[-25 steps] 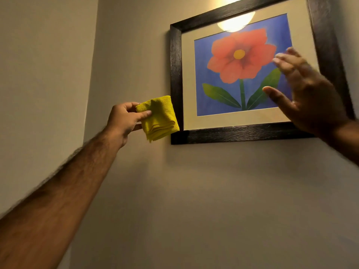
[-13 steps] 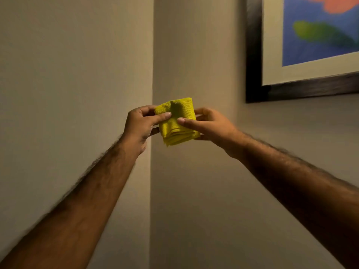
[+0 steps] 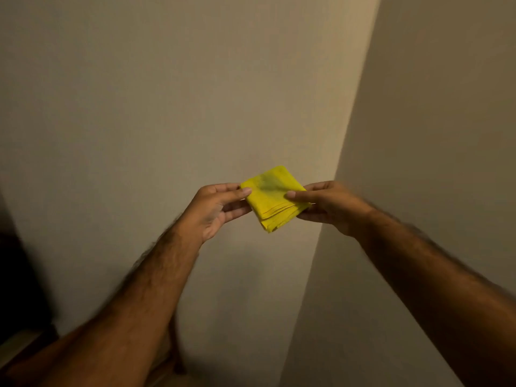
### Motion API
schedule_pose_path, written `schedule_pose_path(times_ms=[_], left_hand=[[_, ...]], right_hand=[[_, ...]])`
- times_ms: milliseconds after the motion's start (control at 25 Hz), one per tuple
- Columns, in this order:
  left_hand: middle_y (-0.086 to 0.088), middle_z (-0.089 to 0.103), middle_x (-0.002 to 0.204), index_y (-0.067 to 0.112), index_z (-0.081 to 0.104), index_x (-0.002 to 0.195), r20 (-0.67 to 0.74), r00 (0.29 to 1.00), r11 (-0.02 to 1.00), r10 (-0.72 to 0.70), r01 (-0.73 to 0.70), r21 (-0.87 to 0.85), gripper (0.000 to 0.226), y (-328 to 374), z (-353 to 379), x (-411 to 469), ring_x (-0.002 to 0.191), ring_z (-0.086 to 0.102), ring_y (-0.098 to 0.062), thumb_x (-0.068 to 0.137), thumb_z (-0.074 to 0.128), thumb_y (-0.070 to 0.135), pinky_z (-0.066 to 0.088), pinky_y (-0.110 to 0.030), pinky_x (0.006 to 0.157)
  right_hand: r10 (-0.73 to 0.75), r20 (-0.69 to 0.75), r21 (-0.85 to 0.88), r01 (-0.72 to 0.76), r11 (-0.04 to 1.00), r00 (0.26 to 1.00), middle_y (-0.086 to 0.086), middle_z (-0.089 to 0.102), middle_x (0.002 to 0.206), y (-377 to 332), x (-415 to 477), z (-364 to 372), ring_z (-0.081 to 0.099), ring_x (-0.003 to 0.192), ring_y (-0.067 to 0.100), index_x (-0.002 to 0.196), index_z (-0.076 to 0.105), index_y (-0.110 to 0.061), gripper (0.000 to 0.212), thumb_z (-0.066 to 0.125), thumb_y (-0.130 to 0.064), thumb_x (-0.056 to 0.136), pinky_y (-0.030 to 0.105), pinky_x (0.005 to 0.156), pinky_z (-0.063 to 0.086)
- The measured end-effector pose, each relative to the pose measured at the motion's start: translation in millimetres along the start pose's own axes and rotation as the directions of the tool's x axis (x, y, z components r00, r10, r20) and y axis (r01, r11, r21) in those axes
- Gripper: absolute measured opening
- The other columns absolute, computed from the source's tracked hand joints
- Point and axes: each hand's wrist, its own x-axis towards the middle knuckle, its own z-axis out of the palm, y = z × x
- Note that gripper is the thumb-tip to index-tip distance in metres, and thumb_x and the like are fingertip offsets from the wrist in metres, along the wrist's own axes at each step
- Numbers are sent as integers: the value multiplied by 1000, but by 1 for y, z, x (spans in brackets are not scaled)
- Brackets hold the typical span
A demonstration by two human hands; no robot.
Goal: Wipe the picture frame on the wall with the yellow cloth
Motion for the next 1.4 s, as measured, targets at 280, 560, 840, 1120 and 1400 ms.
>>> schedule_pose_path(times_ms=[280,560,840,1120,1400], left_hand=[[-9,78,85,-4,69,105,-291,940,980,-177,195,34,21,-114,-141,-45,75,78,-19,84,73,-5,63,-29,68],[-15,75,95,-10,67,114,-518,771,891,-370,452,36,31,-259,-270,-98,75,75,-17,84,73,-4,65,-30,74],[-31,67,114,-15,59,123,-634,497,705,-593,701,-109,38,-438,-351,-165,100,67,-35,87,68,-9,64,-34,78],[-38,65,120,-16,60,120,-696,268,513,-666,843,-165,36,-580,-404,-218,104,68,-41,85,68,-11,57,-48,92],[-14,68,128,9,62,128,-767,396,126,-505,913,388,48,-631,-414,-238,112,68,-28,85,77,23,57,-40,94]], right_hand=[[274,271,5,-286,958,923,15,79,111,154,71,114,79,87,18,99,81,-5,18,79,-13,83,28,74,64],[531,358,-203,-492,847,768,13,76,102,339,96,234,72,87,21,110,76,-4,30,81,-13,82,29,80,63],[691,312,-343,-601,722,652,25,66,86,557,61,324,61,78,30,109,75,7,31,80,-8,83,40,78,56],[833,181,-311,-773,553,523,26,73,114,710,14,373,73,105,38,107,73,1,26,79,-2,82,50,98,59],[570,361,-861,29,507,738,13,58,140,750,-5,387,55,130,32,131,63,-13,43,58,-40,97,43,103,47]])
